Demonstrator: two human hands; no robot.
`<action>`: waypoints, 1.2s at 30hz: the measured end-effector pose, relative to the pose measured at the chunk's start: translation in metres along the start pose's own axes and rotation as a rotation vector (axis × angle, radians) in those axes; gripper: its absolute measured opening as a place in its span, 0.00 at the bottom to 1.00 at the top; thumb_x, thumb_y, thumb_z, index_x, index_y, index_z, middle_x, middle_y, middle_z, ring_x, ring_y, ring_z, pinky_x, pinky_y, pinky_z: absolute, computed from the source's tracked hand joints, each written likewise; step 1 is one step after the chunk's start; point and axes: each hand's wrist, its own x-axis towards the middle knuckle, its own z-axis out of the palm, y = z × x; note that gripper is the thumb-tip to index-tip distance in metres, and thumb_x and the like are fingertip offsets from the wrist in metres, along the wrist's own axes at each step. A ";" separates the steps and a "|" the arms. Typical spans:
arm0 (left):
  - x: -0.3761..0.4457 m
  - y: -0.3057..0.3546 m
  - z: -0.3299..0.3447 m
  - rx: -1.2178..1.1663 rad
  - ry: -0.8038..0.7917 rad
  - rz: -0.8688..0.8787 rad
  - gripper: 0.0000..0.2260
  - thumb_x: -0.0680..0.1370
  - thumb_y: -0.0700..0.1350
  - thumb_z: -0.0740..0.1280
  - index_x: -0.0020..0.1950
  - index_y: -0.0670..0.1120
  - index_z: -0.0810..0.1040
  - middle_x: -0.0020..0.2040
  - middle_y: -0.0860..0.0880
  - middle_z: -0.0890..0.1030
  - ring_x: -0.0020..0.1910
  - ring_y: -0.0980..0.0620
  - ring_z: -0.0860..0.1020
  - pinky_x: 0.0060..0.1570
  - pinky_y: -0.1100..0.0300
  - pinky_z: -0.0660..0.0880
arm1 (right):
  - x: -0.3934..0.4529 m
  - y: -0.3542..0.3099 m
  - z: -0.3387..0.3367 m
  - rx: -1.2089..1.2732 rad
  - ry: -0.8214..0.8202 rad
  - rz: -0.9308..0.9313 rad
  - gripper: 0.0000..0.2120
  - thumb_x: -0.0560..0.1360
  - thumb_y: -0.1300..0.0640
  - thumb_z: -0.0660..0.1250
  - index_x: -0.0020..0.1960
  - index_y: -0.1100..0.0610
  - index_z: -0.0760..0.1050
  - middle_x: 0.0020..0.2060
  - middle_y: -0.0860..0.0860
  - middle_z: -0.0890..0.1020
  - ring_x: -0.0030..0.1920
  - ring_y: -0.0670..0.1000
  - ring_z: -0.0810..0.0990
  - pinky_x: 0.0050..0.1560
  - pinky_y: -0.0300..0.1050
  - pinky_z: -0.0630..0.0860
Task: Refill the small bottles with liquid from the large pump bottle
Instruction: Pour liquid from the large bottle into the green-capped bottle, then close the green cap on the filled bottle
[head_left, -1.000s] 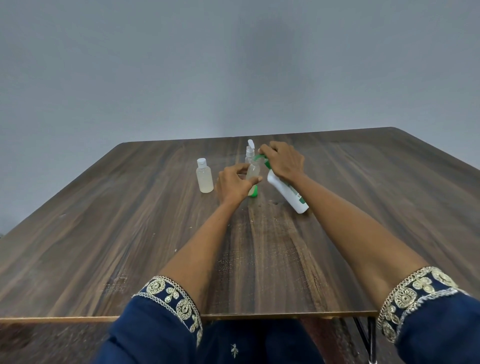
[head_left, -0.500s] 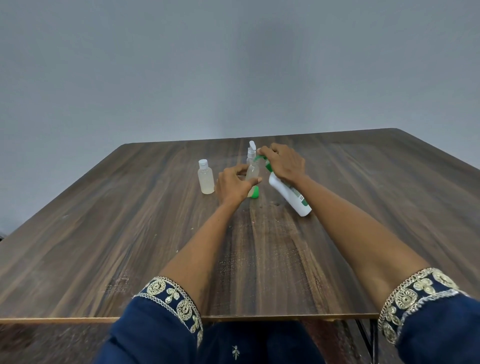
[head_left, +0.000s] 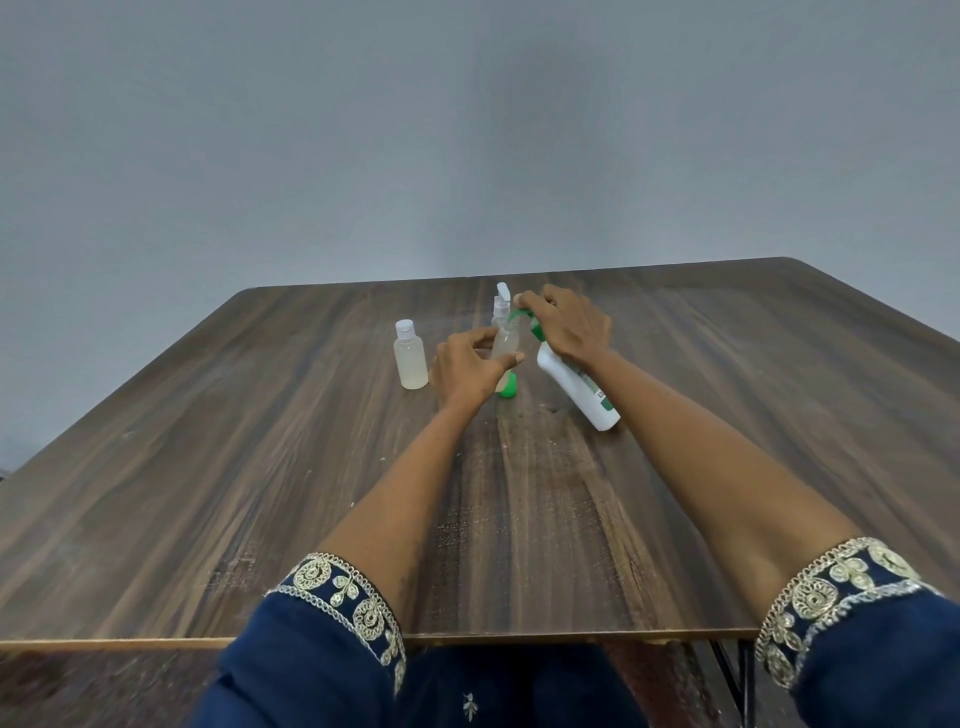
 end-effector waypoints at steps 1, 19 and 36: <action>0.000 0.000 0.000 0.000 -0.002 0.001 0.21 0.66 0.53 0.76 0.57 0.49 0.81 0.51 0.51 0.84 0.43 0.59 0.77 0.41 0.63 0.72 | 0.000 0.000 0.000 0.006 0.002 0.005 0.19 0.78 0.42 0.57 0.42 0.56 0.73 0.33 0.45 0.73 0.40 0.50 0.72 0.37 0.45 0.61; 0.000 0.004 -0.003 -0.034 -0.006 -0.025 0.19 0.65 0.52 0.77 0.54 0.51 0.82 0.49 0.52 0.84 0.42 0.59 0.78 0.45 0.59 0.76 | -0.001 0.002 -0.019 0.269 0.156 0.024 0.20 0.75 0.39 0.55 0.39 0.54 0.74 0.37 0.48 0.79 0.44 0.53 0.74 0.42 0.47 0.64; -0.003 -0.015 -0.002 -0.133 0.056 -0.133 0.18 0.66 0.48 0.77 0.54 0.47 0.82 0.50 0.50 0.84 0.48 0.53 0.80 0.49 0.55 0.78 | -0.019 0.004 0.002 0.220 1.076 0.015 0.22 0.74 0.39 0.57 0.55 0.56 0.72 0.59 0.55 0.73 0.61 0.53 0.70 0.63 0.52 0.56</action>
